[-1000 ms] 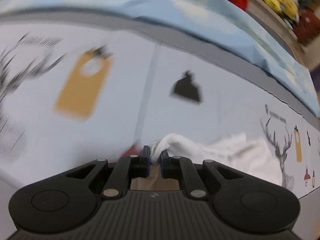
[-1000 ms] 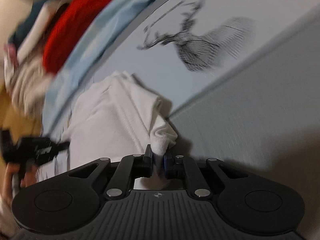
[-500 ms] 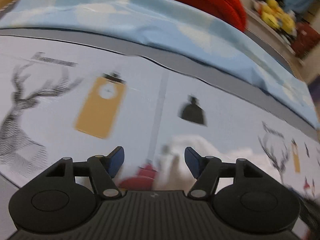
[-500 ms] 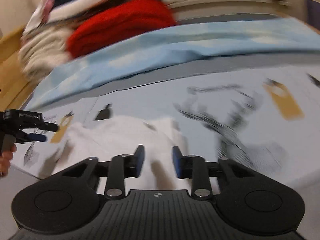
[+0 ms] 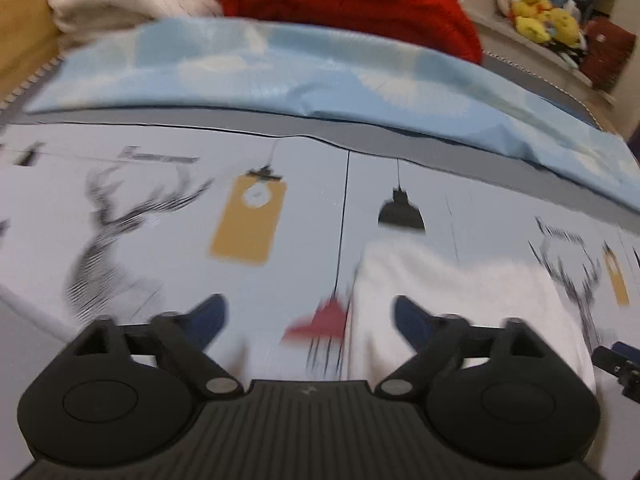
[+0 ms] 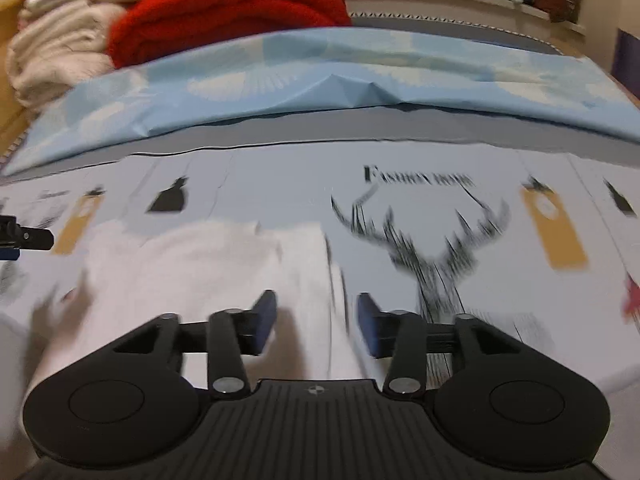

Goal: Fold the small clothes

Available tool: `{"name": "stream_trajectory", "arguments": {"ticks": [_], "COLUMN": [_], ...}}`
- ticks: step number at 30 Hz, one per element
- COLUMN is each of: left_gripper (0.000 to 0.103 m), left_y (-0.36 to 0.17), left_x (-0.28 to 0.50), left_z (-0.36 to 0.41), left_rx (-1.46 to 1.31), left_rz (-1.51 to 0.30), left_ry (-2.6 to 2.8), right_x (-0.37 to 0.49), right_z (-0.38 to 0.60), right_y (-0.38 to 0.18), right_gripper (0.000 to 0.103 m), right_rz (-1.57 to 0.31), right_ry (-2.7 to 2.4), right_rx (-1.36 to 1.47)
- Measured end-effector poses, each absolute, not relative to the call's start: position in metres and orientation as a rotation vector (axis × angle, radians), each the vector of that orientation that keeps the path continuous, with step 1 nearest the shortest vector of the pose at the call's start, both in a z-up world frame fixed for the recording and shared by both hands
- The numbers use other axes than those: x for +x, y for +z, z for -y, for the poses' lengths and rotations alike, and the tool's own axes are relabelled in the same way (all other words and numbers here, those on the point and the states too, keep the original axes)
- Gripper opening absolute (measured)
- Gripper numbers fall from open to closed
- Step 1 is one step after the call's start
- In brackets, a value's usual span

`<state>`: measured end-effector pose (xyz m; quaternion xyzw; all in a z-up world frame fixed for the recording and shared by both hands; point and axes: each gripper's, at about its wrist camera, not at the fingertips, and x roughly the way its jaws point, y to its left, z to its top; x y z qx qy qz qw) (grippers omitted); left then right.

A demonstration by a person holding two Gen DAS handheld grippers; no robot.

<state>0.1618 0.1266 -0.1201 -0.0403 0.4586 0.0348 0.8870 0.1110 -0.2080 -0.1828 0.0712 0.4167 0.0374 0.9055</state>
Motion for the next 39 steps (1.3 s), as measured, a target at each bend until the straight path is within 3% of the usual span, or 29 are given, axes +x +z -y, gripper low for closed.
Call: {"name": "stream_trajectory", "arguments": {"ticks": [3,9,21,39], "left_gripper": [0.103,0.103,0.103,0.103], "left_y": [-0.098,-0.073,-0.045,-0.036], "left_x": [0.080,-0.051,-0.138,-0.147], "left_z": [-0.115,-0.078,-0.050,-0.044], "left_rx": [-0.052,-0.003,0.032,0.062], "left_rz": [-0.942,-0.958,-0.929,-0.929], "left_ry": [0.080,0.064,0.045,0.045], "right_x": [0.041,-0.075,-0.172,-0.177], "right_z": [0.195,0.166,0.148,0.144], "right_y": [-0.160,-0.115,-0.080,-0.078], "right_gripper": [0.078,0.094,0.095,0.095], "right_rz": [-0.874,-0.818,-0.792,-0.797], "right_ry": [0.078,0.084,0.111,0.109], "right_rx": [0.123,0.015,-0.018,-0.013]}}
